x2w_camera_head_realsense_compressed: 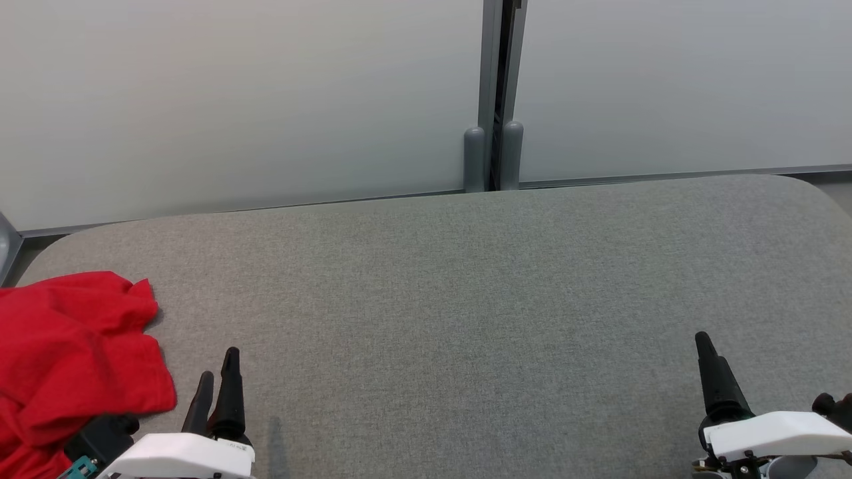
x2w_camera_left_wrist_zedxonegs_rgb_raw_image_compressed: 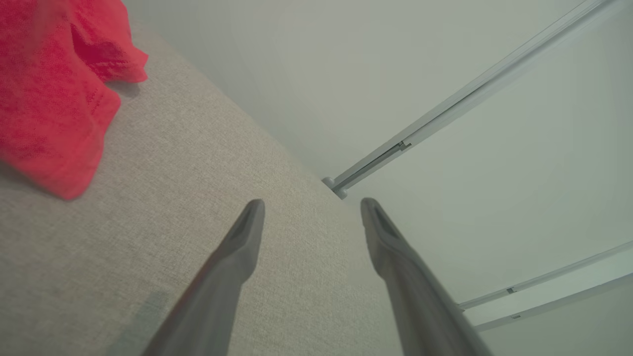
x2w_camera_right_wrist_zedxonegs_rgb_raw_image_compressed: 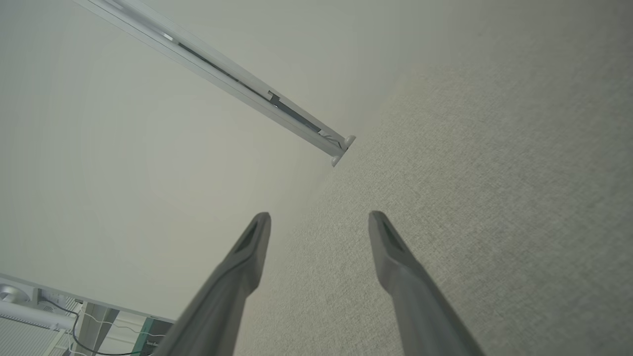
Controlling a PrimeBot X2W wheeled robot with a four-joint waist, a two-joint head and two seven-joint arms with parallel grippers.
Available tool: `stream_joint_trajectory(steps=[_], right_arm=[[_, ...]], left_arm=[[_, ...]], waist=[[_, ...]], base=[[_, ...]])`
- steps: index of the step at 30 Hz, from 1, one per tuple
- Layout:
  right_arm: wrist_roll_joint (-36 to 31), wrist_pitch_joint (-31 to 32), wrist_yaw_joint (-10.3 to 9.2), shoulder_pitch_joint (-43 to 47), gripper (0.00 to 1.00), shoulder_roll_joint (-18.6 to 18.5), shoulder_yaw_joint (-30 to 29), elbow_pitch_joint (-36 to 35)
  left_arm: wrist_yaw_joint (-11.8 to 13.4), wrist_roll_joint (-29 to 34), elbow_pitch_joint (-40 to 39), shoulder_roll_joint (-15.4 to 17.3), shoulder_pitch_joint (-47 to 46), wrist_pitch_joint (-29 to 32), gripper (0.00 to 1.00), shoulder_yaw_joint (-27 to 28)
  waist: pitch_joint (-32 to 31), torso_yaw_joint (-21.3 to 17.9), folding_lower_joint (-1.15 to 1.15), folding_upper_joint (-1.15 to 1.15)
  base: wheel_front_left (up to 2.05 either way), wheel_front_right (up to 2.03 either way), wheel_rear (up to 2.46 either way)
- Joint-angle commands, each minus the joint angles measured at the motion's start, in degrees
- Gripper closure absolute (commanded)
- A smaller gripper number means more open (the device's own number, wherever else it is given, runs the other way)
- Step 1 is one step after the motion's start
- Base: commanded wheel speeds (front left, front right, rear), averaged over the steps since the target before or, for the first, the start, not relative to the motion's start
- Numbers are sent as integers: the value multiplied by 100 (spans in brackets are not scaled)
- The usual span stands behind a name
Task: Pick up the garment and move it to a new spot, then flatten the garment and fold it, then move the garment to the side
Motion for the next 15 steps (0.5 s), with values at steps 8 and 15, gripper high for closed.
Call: stream_joint_trajectory(steps=[8, 15], right_arm=[[-816, -213, 19, -125, 0, -61, 79, 5], [-1713, -221, 22, -148, 0, -69, 152, 39]], left_arm=[[209, 1152, -152, 173, 23, -181, 0, -230], [253, 1635, -122, 217, 55, -299, 0, -283]], waist=[[-40, -2, 0, 0], [-67, 3, 0, 0]], base=[[0, 0, 0], [0, 0, 0]])
